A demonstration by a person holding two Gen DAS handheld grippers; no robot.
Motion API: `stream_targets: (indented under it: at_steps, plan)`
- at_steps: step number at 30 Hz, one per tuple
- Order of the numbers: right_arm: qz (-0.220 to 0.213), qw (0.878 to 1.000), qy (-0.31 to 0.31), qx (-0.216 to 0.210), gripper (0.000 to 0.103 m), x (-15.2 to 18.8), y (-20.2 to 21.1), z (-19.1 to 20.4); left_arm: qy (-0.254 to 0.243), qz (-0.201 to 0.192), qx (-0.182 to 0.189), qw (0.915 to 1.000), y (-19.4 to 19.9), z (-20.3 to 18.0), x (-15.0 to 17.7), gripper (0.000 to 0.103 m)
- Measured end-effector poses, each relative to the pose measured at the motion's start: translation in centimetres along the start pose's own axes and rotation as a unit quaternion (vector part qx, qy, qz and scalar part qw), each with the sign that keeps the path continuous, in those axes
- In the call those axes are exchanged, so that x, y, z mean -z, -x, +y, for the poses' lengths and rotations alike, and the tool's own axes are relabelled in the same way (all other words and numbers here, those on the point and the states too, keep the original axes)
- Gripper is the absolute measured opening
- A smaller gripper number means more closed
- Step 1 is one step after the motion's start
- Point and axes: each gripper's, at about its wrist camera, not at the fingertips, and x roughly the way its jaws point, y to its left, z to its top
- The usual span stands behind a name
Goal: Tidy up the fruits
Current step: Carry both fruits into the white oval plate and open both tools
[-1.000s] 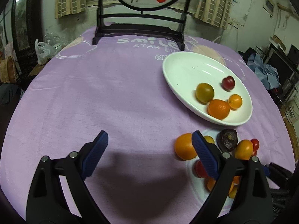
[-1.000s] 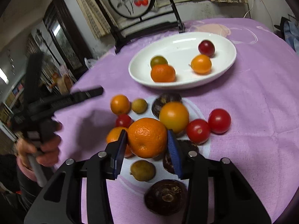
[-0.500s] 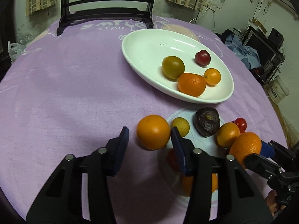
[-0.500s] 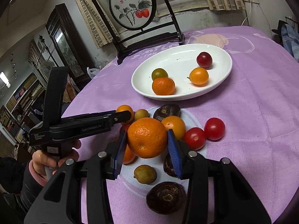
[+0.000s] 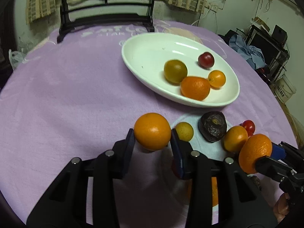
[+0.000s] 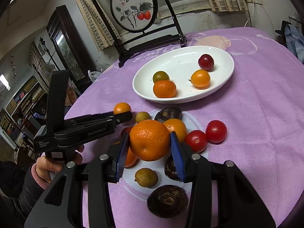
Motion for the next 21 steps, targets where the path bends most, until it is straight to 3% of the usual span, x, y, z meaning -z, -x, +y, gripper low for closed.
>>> stream_targets:
  at_steps: [5, 10, 14, 21]
  plan:
    - [-0.021, 1.000, 0.003, -0.014, 0.044, -1.2, 0.6, -0.1, -0.012, -0.056, -0.022, 0.9981, 2.6, -0.8, -1.0, 0.039]
    - [-0.077, 0.996, 0.034, 0.019, 0.044, -6.0, 0.8, -0.4, -0.006, -0.092, -0.018, 0.9955, 3.6, -2.1, -3.8, 0.039]
    - [-0.096, 0.994, 0.034, 0.045, 0.044, -9.3, -0.8, -2.0, -0.003, -0.101, -0.029, 0.9945, 2.6, -2.9, -5.9, 0.039]
    - [-0.056, 0.996, 0.023, 0.068, 0.044, -12.0, -5.2, -4.6, -0.007, -0.075, -0.060, 0.9954, -1.9, -3.0, -9.1, 0.039]
